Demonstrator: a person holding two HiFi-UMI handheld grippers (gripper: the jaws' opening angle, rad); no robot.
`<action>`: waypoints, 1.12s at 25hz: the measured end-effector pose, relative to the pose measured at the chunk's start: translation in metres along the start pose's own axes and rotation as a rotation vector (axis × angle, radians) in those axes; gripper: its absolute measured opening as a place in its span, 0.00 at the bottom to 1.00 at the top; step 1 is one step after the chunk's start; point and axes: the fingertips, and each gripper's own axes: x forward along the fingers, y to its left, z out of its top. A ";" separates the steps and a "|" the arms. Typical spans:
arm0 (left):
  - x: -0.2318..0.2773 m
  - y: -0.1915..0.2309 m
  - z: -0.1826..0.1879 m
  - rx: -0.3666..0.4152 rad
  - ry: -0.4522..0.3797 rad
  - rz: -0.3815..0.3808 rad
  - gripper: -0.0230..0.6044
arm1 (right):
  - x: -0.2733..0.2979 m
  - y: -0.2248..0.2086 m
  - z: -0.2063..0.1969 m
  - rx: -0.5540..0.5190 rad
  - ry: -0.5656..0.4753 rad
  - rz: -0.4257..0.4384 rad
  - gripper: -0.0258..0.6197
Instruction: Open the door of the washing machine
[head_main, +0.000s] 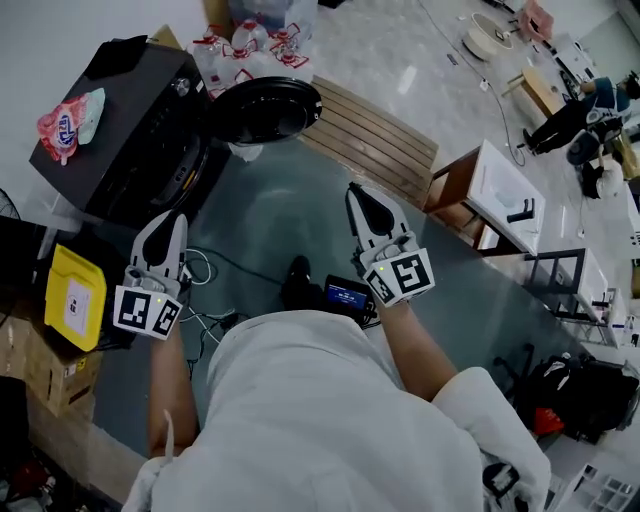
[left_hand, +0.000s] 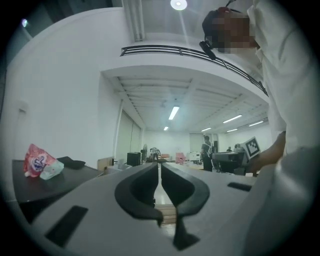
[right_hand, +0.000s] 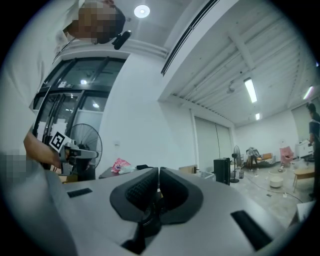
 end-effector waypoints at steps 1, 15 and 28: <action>-0.014 -0.005 -0.003 -0.011 -0.004 -0.002 0.08 | -0.012 0.012 -0.001 0.000 0.008 -0.008 0.09; -0.174 -0.076 -0.036 -0.060 -0.014 0.027 0.08 | -0.156 0.122 -0.009 -0.033 0.069 -0.059 0.09; -0.215 -0.169 -0.015 -0.061 -0.008 0.043 0.07 | -0.227 0.109 0.005 -0.022 0.023 0.031 0.09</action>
